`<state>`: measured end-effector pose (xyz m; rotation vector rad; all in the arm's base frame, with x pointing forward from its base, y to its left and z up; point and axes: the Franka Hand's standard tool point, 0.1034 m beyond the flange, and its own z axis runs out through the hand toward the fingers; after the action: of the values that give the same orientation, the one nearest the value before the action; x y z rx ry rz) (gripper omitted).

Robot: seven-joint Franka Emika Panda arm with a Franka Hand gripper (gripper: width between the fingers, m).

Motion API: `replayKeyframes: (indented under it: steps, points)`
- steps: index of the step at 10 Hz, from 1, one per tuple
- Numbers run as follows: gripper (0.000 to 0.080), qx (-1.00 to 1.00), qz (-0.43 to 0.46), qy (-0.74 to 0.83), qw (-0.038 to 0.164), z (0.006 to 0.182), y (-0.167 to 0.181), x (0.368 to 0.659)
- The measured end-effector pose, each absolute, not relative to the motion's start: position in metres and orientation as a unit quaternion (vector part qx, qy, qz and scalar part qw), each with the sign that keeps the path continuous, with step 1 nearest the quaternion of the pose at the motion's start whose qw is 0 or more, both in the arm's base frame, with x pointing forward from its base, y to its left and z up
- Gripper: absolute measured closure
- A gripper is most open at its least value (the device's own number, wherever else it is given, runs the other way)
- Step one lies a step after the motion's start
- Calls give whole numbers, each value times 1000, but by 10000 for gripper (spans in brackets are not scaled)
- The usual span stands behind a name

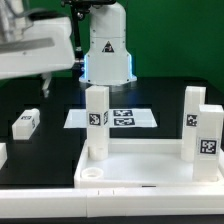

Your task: Assemble desk

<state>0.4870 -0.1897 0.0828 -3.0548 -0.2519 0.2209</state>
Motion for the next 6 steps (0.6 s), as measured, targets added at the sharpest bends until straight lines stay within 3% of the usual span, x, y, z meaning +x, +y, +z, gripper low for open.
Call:
replayKeyframes:
  steps: [2, 6]
  points:
    - [150, -985, 159, -46, 50, 63, -196, 486]
    - [150, -962, 263, -55, 57, 64, -186, 478]
